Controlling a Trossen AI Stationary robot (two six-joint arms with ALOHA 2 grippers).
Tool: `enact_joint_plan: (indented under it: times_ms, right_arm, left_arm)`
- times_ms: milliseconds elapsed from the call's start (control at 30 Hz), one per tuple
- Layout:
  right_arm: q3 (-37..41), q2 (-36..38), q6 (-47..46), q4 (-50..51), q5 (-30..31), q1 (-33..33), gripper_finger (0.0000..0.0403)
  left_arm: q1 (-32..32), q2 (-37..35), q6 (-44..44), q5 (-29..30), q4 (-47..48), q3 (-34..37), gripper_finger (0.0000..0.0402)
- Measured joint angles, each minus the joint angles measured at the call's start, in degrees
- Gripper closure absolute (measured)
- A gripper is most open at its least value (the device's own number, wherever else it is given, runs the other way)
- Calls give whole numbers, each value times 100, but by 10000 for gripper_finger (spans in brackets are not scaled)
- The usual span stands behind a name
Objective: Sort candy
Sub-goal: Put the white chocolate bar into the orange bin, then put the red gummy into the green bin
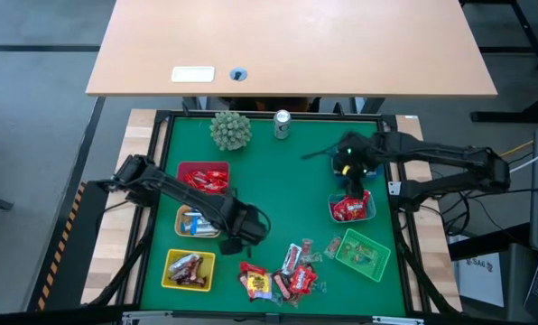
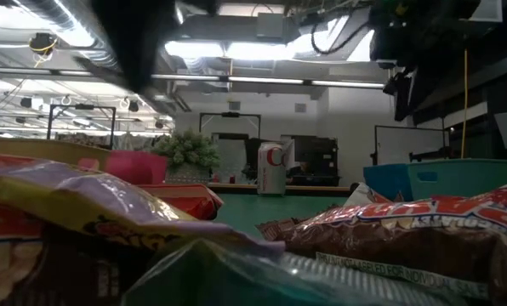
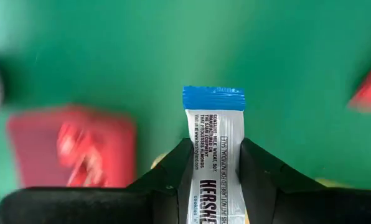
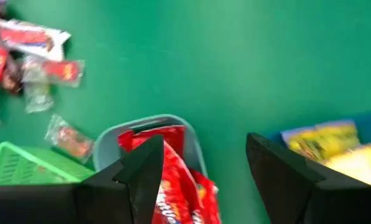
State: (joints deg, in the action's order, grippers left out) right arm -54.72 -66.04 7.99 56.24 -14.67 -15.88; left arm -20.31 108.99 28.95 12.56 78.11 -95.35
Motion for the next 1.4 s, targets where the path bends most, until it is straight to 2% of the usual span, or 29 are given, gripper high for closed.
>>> enact_joint_plan:
  times_ms: [200,400,533,733,933,1100,1400]
  right_arm:
    - [0,-2,-33,-430,6,873,175]
    - [0,-2,-211,-1110,8,1665,175]
    - [0,-4,-236,-1310,8,2087,175]
    - [0,-29,-237,-1315,86,2490,175]
    - [0,-31,-236,-1317,100,2853,175]
    - [2,-212,-236,-1484,139,3242,175]
    - [2,-1084,-288,-2285,843,3822,191]
  left_arm:
    - [-142,-5,286,6,1219,126,308]
    - [-422,-5,385,-2,1176,537,308]
    - [-578,-4,832,-20,1184,918,304]
    - [-667,-4,1318,-31,1195,1227,261]
    - [-650,-4,1601,-16,1004,1248,222]
    - [-619,-4,1763,4,689,1199,219]
    - [-617,-2,1806,19,83,842,218]
